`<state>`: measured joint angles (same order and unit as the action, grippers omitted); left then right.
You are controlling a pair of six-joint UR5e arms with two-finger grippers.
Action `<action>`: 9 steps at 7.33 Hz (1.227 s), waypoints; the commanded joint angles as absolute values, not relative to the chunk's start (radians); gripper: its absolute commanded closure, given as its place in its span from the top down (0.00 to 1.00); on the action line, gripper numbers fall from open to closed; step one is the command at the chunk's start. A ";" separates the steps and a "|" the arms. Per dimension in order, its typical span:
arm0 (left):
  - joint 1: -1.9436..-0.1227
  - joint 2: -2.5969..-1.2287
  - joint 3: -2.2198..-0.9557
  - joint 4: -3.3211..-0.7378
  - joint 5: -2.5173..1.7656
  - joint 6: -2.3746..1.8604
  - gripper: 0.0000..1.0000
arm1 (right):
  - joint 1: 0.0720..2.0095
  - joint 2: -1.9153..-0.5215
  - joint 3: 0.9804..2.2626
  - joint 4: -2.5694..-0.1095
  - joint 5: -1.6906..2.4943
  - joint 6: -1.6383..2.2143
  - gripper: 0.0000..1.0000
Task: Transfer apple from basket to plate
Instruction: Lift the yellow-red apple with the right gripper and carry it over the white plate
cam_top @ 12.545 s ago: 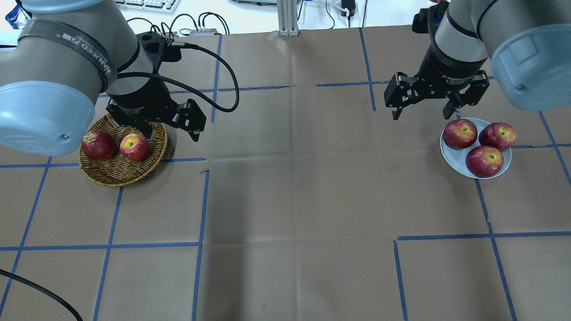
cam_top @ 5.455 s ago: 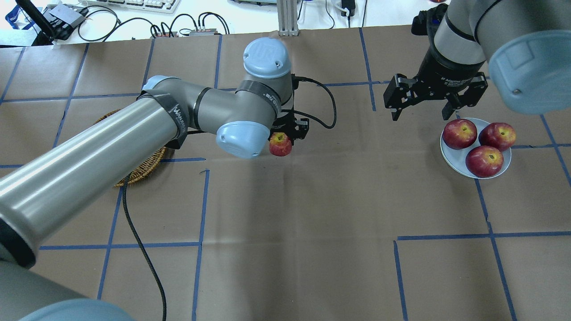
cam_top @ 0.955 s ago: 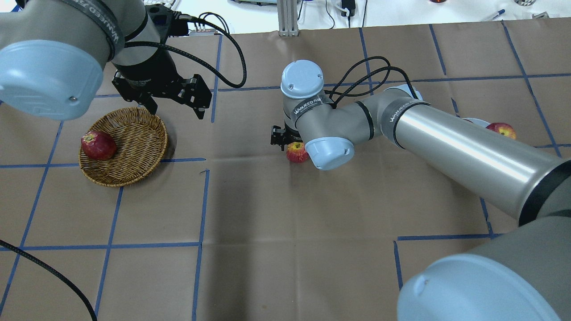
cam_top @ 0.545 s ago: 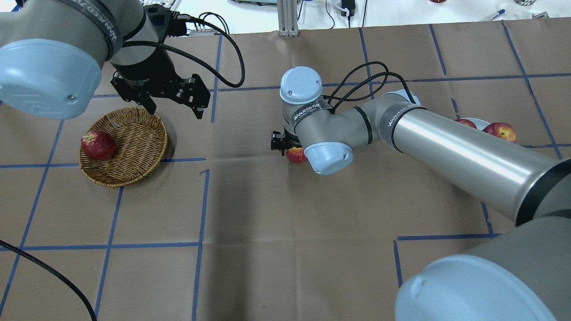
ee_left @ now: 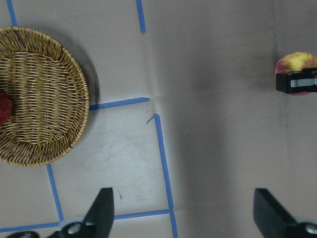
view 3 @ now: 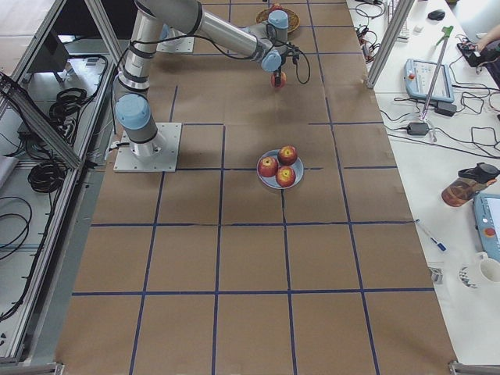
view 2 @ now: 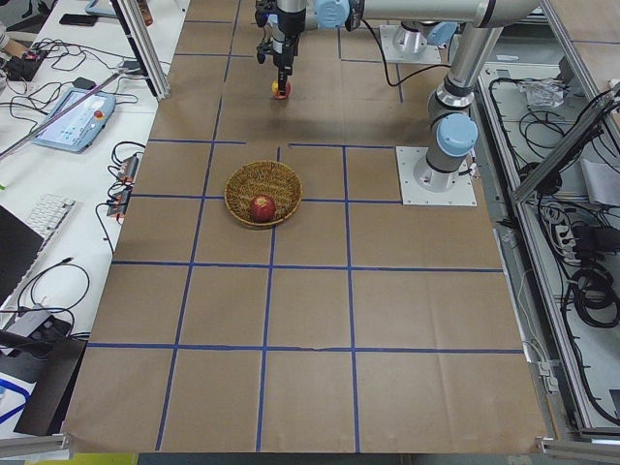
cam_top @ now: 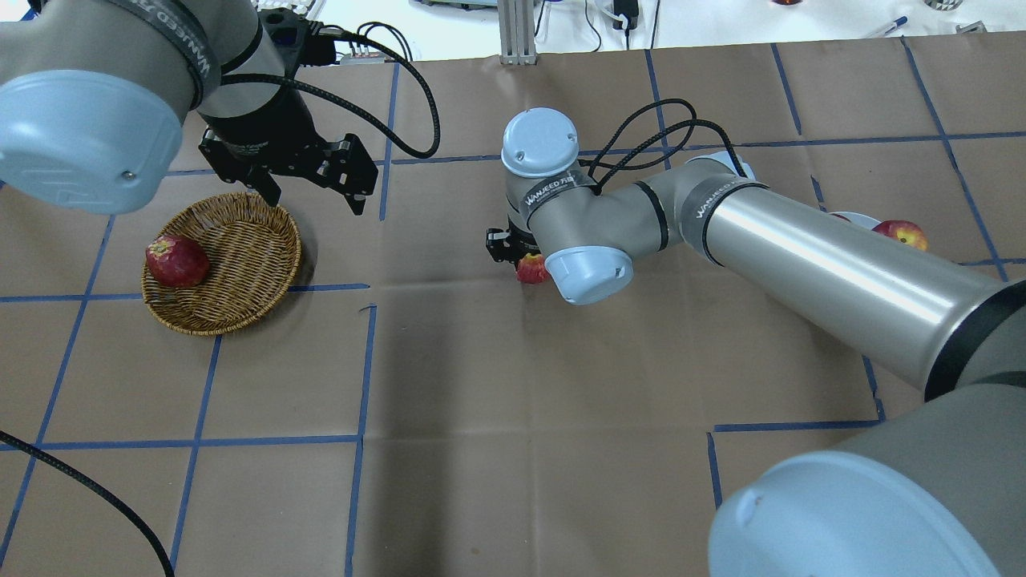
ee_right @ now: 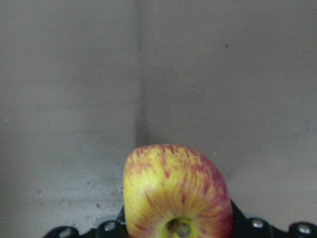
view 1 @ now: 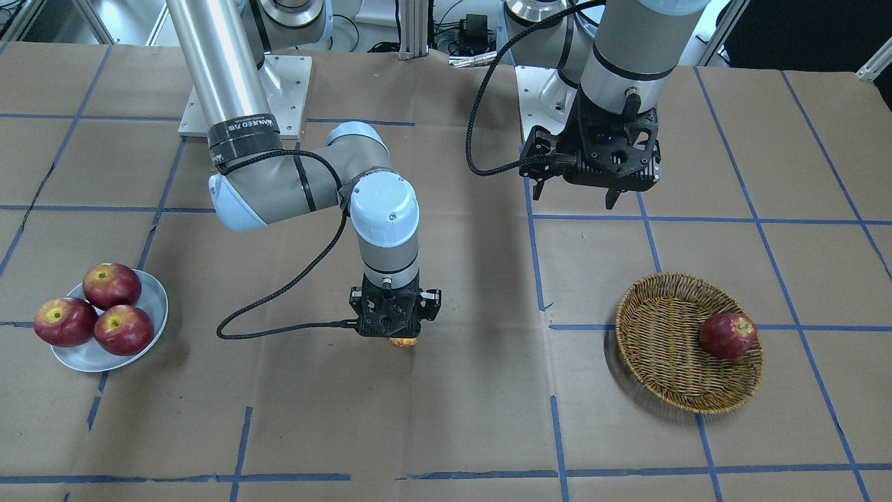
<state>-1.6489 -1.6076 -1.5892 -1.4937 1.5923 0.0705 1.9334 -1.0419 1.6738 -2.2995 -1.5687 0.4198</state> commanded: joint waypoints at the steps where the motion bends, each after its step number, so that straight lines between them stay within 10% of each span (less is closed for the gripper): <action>1: -1.649 -1.608 -1.589 -1.493 1.592 0.071 0.99 | 1.911 -1.067 1.628 -2.274 -1.571 0.407 0.46; 9: -1.649 -1.592 -1.620 -1.491 1.592 0.069 0.99 | 1.214 -1.350 1.654 -1.861 -1.571 -0.386 0.46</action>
<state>-1.6490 -1.5916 -1.6194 -1.4911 1.5934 0.0690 1.3030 -1.3527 1.6318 -1.8513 -1.5720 -0.2746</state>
